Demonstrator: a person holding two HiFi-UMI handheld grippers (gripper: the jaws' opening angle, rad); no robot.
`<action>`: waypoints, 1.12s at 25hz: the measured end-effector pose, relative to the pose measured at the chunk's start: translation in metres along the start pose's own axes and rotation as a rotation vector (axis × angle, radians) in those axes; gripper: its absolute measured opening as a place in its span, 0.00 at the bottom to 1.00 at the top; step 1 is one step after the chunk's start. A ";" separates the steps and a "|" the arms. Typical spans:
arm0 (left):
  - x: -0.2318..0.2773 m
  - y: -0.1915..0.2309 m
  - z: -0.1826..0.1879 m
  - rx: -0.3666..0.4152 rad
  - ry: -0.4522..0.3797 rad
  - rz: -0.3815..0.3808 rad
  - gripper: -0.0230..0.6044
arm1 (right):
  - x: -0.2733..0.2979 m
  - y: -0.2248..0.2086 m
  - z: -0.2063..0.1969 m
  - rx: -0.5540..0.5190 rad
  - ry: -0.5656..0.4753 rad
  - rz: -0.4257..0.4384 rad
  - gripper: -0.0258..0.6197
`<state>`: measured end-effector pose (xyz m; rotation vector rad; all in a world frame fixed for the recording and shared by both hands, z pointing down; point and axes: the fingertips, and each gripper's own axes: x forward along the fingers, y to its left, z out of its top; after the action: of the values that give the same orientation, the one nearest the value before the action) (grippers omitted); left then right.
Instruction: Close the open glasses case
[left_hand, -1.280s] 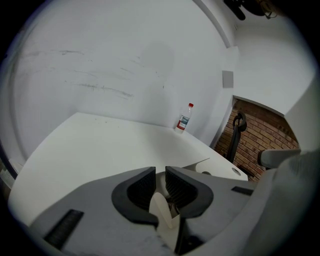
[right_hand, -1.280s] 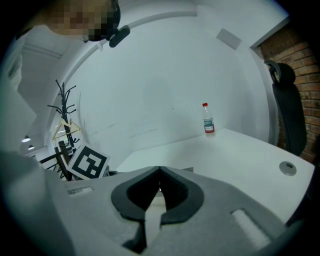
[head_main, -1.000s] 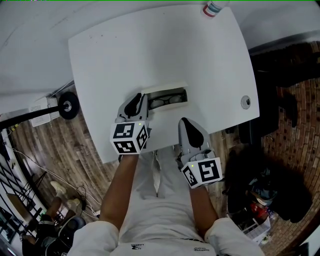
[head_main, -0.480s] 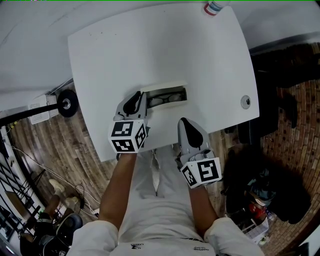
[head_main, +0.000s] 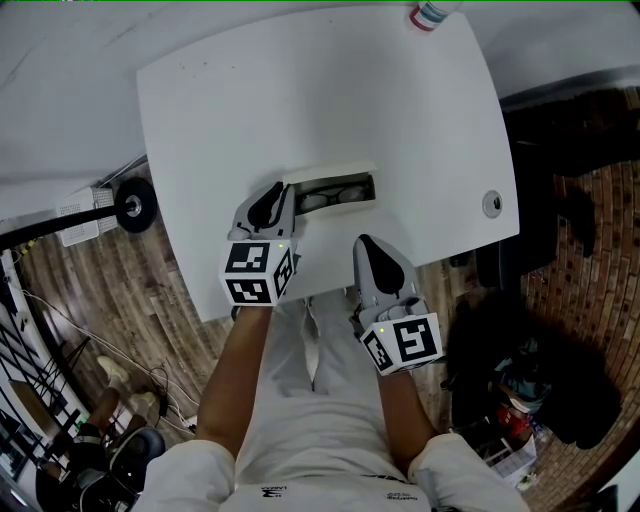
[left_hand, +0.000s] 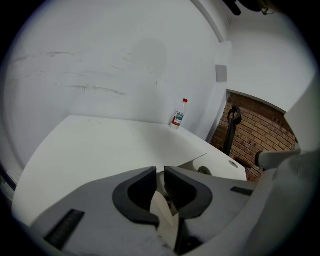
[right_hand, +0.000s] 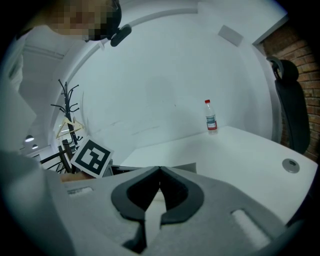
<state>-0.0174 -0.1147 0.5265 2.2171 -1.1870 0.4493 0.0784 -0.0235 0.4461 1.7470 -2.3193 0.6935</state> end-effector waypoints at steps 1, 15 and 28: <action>0.000 -0.001 -0.001 0.003 0.002 0.000 0.11 | 0.000 0.000 0.000 -0.002 -0.001 0.000 0.04; -0.002 -0.005 -0.002 0.009 0.007 0.002 0.10 | 0.001 -0.002 -0.006 0.002 0.012 -0.002 0.04; -0.008 -0.013 -0.008 -0.004 0.001 -0.017 0.09 | 0.003 0.000 -0.009 -0.003 0.021 0.002 0.04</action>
<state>-0.0110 -0.0990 0.5243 2.2219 -1.1668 0.4401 0.0759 -0.0214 0.4550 1.7286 -2.3072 0.7050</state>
